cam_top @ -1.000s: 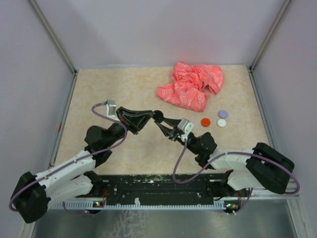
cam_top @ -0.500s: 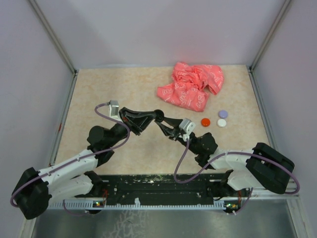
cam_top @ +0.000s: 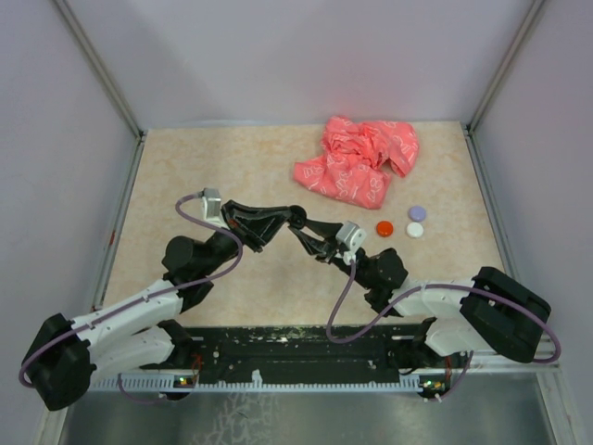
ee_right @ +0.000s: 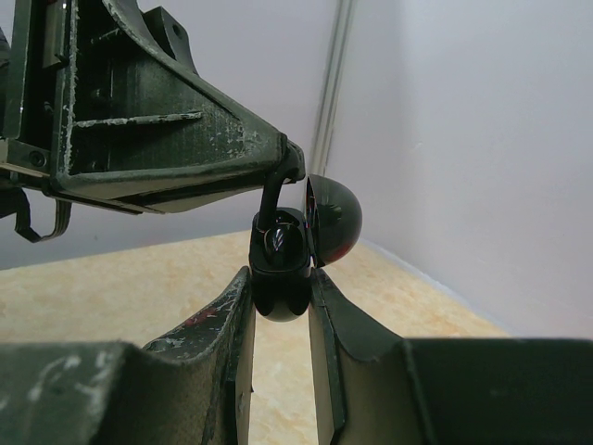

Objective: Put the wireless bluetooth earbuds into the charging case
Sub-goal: Place the earbud in the charging case, then close the charging case, then place the charging case at the center of the board.

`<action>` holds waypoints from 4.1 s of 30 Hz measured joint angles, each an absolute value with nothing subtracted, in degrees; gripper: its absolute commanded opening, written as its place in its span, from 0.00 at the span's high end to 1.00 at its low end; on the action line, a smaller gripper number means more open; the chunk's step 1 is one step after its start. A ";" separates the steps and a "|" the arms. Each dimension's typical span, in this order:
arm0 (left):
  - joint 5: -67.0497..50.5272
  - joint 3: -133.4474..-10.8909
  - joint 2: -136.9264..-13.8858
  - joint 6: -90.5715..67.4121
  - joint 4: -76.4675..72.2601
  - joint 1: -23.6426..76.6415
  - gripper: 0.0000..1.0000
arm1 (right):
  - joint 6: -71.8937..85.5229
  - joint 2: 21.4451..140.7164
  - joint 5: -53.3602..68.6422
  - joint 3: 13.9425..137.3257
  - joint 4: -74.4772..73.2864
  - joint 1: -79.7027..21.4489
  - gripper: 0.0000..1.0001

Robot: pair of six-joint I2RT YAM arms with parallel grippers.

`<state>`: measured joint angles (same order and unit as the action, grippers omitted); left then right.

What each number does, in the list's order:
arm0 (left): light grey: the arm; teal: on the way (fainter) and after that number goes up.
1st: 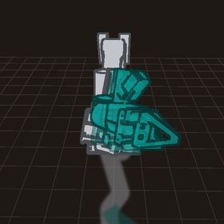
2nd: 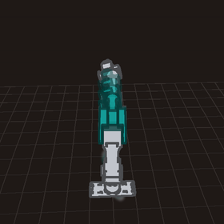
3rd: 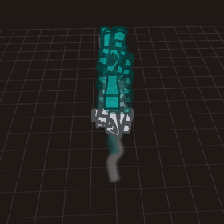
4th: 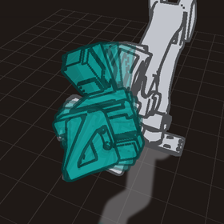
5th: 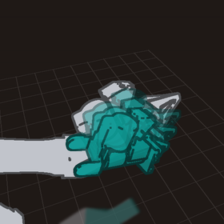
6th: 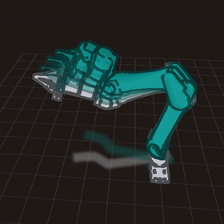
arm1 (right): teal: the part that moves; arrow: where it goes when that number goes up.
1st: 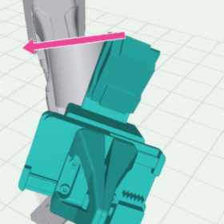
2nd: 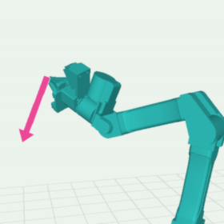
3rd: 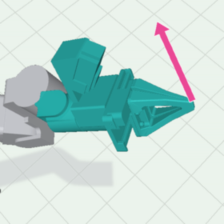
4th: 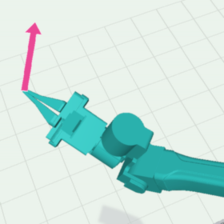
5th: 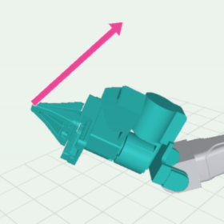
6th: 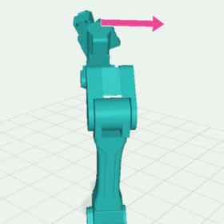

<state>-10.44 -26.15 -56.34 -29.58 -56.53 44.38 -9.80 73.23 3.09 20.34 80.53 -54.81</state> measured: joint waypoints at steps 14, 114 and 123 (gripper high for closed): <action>-10.57 -26.15 -56.95 -28.67 -56.55 44.38 1.00 | -9.28 73.17 3.44 20.36 80.53 -54.98 1.00; -20.99 -40.03 -43.53 -22.90 -3.40 33.63 0.00 | 18.44 65.25 23.49 21.89 42.87 -41.98 1.00; 3.88 -44.21 -41.10 -16.62 20.51 33.63 0.00 | 26.24 64.51 23.24 21.41 27.57 -30.50 1.00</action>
